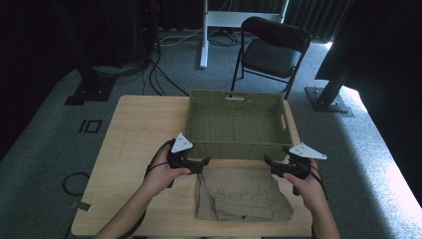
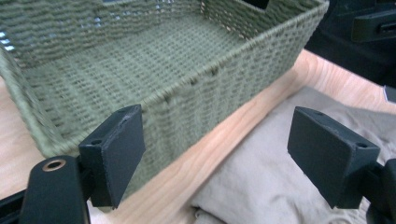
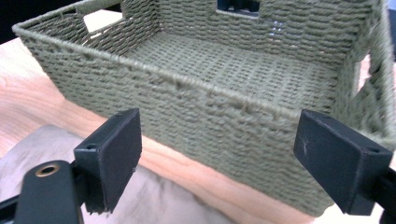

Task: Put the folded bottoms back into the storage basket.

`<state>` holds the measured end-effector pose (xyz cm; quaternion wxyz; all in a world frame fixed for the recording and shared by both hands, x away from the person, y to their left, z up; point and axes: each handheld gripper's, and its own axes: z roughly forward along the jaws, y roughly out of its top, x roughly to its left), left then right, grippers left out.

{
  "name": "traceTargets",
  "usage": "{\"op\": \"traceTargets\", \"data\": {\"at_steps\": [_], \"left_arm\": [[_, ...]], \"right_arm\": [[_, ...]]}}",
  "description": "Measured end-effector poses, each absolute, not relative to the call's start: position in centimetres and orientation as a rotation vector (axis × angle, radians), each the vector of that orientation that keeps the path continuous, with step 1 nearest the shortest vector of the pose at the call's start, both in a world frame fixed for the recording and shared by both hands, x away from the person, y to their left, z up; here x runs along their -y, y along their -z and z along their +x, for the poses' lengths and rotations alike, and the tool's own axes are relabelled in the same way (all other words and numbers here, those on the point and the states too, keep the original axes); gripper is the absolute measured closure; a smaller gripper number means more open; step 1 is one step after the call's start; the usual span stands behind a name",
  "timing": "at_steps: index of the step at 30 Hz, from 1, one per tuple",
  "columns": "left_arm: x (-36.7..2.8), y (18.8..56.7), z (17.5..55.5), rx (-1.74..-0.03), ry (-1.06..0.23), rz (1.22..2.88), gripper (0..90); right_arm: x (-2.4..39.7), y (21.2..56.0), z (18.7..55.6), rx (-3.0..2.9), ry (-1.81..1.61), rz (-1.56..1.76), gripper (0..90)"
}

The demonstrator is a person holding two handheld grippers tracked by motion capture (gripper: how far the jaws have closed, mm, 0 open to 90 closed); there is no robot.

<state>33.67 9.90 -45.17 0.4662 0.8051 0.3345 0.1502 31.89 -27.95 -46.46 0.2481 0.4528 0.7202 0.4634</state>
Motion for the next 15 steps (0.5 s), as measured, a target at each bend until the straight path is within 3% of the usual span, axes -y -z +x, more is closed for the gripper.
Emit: {"op": "traceTargets", "data": {"at_steps": [15], "left_arm": [[-9.4, 48.6, 32.4, -0.85, -0.293, 2.019, 20.1]], "right_arm": [[27.1, 49.1, 30.6, -2.031, -1.241, 1.256, 14.9]]}}
